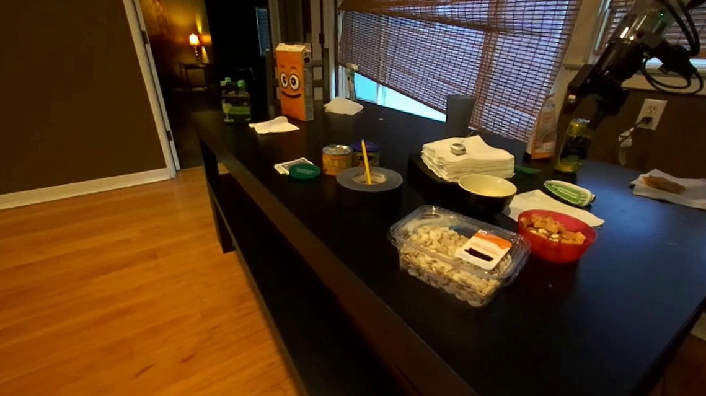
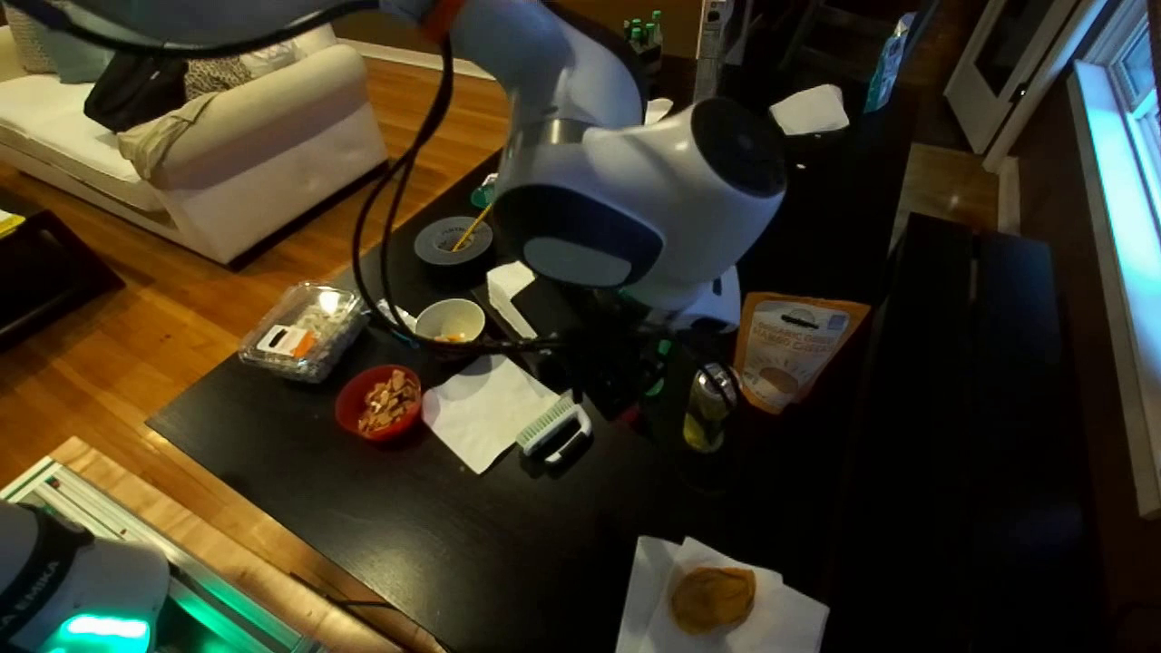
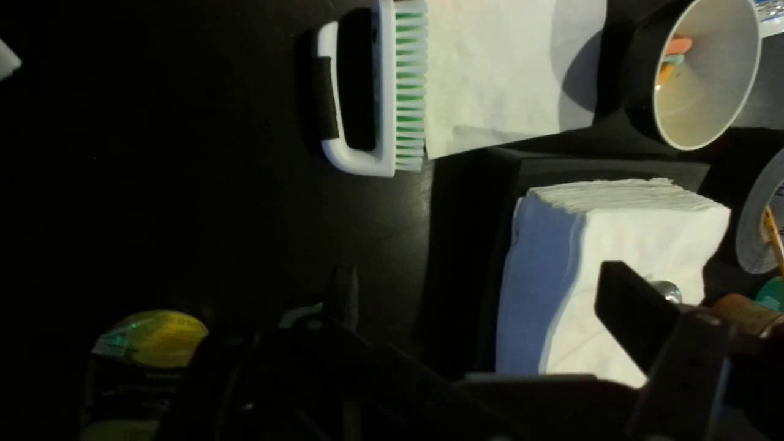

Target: Correctly position the brush that is on the table

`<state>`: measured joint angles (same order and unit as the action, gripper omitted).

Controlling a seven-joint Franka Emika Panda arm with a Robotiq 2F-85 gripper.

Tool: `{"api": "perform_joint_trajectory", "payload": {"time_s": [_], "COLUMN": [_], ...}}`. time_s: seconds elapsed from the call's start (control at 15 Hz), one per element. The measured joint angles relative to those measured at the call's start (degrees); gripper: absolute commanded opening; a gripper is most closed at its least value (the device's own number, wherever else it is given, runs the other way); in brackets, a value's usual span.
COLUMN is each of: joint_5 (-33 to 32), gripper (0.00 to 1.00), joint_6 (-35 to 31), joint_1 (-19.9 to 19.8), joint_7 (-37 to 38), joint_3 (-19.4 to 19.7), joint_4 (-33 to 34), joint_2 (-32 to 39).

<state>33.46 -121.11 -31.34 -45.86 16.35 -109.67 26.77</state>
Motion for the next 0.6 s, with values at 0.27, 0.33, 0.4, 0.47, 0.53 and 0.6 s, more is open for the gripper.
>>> {"api": "perform_joint_trajectory", "payload": {"time_s": [0.27,0.33,0.4,0.47,0.53,0.6], "joint_5": [0.0,0.0,0.0,0.0,0.0,0.0], "gripper": [1.0,1.0,1.0,1.0,1.0,1.0], "joint_6": [1.93,3.69,5.34,6.4,6.59,6.57], "joint_1": [-4.29,-5.53,-6.68,-7.68,-8.49,-9.11], "joint_7": [-0.62,-0.96,-1.3,-1.56,-1.61,-1.61], "joint_3": [-1.99,-2.66,-3.3,-3.87,-4.38,-4.8], "joint_4": [0.63,1.1,1.67,2.26,2.81,3.41], "joint_2": [3.46,4.37,5.29,6.28,7.26,8.3]}}
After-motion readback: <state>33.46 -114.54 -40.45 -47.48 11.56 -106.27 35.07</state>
